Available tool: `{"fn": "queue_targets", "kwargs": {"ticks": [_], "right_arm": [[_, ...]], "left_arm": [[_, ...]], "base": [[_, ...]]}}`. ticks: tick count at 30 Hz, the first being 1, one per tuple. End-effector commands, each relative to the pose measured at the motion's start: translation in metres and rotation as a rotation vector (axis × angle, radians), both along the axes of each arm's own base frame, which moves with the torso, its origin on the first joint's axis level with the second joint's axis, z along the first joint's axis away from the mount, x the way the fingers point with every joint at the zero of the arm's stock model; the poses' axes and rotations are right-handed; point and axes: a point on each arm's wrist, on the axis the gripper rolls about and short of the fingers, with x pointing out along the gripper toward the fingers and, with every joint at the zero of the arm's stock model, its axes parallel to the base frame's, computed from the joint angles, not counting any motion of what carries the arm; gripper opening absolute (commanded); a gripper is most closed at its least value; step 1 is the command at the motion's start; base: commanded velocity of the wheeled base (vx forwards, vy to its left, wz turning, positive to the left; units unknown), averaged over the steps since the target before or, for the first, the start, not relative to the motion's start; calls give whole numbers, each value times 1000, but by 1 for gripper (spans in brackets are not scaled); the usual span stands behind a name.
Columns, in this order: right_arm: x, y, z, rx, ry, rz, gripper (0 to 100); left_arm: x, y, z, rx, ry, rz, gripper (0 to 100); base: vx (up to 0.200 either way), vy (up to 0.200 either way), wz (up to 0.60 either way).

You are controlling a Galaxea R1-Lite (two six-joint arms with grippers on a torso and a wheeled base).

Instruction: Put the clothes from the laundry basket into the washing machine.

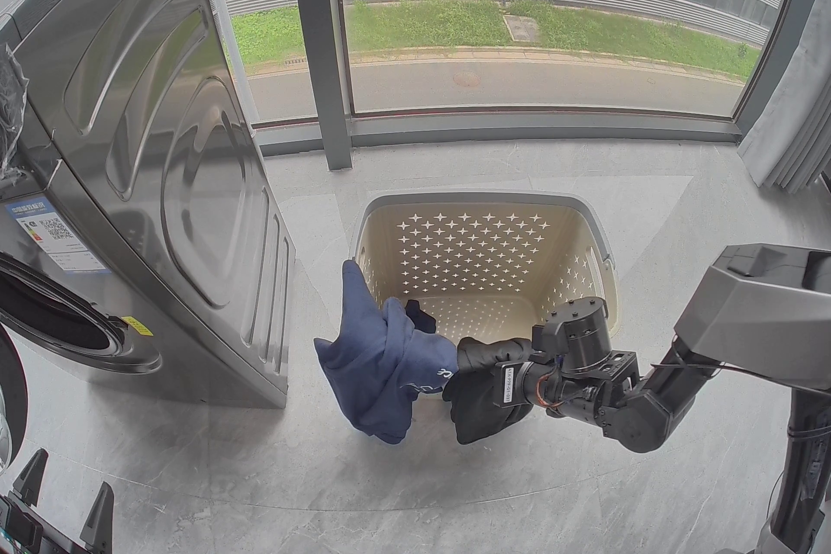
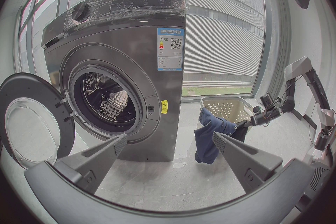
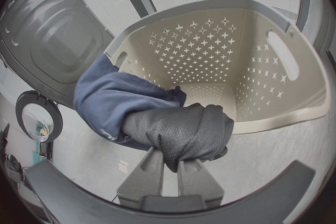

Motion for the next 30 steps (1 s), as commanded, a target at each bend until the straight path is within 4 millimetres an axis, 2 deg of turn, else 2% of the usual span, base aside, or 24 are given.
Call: {"fn": "queue_targets", "kwargs": {"ticks": [1,3,4,7,13,21,25,30], "right_arm": [[-39,-16,53,54,-73,27,0],[-47,-20,59,60,-80,35,0],[-63,-26,71,76,-91,57,0],[-79,-35,89,108,-130,71,0],[-102,-50,116,172,-194,84,0],[-133,-71,168,307,-380,121,0],[-140,-74,177,321,-446,161,0],[-142,-75,175,301,-451,174,0]], "left_arm": [[0,0,-4,0,5,-1,100],[0,0,-4,-2,5,-1,100],[0,0,-4,-2,5,-2,100],[0,0,-4,-3,5,-1,100],[0,0,-4,-6,5,-1,100],[0,0,-4,4,5,1,100],[0,0,-4,0,5,-2,100],[0,0,-4,-2,5,-1,100]], "base": [[0,0,0],[0,0,0],[0,0,0],[0,0,0],[0,0,0],[0,0,0],[0,0,0],[-80,0,0]]}}
